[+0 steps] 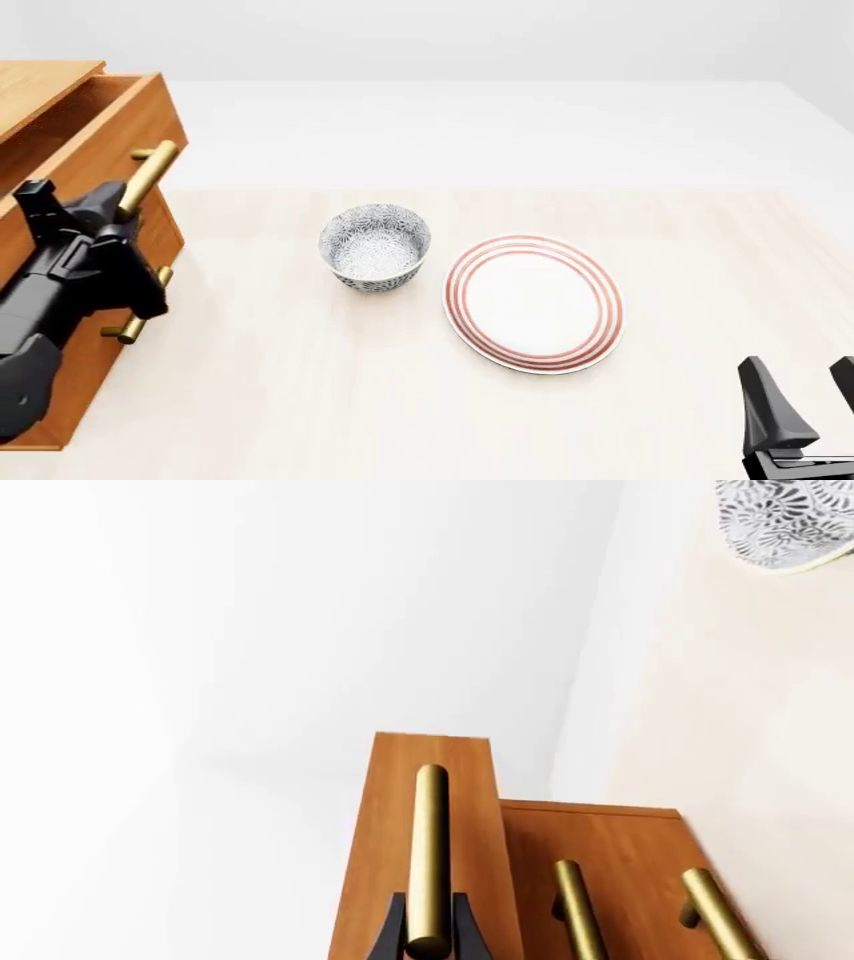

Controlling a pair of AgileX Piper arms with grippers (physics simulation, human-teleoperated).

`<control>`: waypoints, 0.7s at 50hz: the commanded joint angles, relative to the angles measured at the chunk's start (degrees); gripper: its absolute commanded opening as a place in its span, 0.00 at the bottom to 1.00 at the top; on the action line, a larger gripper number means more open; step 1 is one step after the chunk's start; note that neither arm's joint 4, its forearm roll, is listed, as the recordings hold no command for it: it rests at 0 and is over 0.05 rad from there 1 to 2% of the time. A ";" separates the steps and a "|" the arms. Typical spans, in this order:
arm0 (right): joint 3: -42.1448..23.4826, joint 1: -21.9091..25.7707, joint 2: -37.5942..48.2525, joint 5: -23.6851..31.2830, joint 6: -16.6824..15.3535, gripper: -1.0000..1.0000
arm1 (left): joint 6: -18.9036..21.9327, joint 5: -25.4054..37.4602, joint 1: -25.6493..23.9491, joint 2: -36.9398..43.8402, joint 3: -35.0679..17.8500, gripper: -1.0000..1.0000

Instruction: Open the top drawer of the cabinet.

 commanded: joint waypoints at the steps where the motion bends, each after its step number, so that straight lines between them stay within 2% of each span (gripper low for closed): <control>1: 0.08 -0.01 0.00 -0.08 0.02 1.00 | -0.89 0.57 -4.75 -1.85 -0.07 0.00; 35: 0.08 -0.01 0.00 -0.08 0.00 1.00 | -1.34 2.08 -6.60 -7.91 3.79 0.00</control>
